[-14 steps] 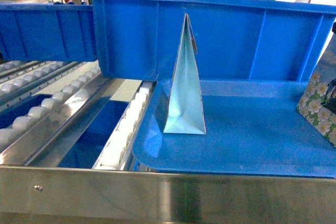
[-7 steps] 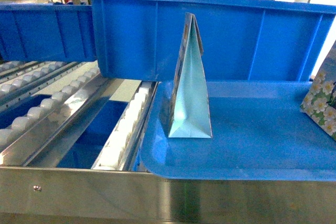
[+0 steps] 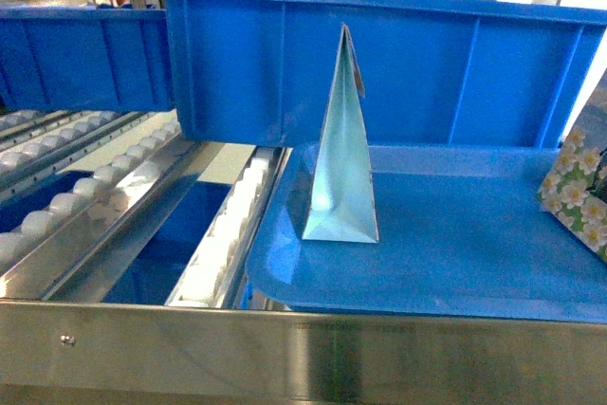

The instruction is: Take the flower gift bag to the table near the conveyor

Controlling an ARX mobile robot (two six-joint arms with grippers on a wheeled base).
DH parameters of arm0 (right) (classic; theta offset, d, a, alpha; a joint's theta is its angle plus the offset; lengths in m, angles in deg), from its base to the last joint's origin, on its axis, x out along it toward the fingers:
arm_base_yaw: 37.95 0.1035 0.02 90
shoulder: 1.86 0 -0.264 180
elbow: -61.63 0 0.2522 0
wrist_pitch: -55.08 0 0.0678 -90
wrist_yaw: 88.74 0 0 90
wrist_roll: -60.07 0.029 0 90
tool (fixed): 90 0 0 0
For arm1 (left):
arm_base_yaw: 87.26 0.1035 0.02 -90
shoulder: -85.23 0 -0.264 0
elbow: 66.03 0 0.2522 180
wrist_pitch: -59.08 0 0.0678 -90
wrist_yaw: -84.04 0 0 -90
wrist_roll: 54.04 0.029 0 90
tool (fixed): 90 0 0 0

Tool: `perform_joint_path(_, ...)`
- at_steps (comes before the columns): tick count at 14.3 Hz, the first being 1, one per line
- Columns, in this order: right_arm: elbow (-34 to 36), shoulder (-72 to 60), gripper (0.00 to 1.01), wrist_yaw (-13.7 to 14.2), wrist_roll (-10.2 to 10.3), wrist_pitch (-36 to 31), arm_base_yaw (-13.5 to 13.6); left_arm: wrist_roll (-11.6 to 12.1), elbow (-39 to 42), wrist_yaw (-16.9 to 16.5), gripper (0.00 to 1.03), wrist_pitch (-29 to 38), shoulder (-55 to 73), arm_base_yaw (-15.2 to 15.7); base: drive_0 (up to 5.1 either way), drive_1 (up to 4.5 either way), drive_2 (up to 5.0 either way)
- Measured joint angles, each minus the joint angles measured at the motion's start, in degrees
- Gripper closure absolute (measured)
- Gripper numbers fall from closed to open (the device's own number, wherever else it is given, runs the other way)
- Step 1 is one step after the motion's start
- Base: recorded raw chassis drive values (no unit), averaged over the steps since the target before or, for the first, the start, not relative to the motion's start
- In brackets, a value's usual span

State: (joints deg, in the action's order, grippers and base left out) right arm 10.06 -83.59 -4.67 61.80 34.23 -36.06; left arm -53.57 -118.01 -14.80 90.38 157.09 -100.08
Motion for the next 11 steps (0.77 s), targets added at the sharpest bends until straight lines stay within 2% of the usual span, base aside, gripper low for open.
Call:
perform_joint_path(4, 0.00, 7.67, 0.98, -2.36, 1.27, 1.75, -0.24, -0.02, 0.00, 0.00, 0.05, -0.02, 0.00, 0.00, 0.0, 0.00, 0.0)
perform_joint_path(7, 2.97, 18.10, 0.98, -5.14, 1.75, 3.32, -4.42, -0.02, 0.00, 0.02, 0.05, -0.02, 0.00, 0.00, 0.0, 0.00, 0.0)
perform_joint_path(8, 5.51, 23.63, 0.98, -6.91, 2.03, 4.52, -6.82, -0.02, 0.00, 0.02, 0.05, 0.00, 0.00, 0.00, 0.0, 0.00, 0.0)
perform_joint_path(11, 10.08, 33.92, 0.98, -10.84, 2.78, 9.25, -10.58, -0.02, 0.00, 0.00, 0.05, -0.02, 0.00, 0.00, 0.0, 0.00, 0.0)
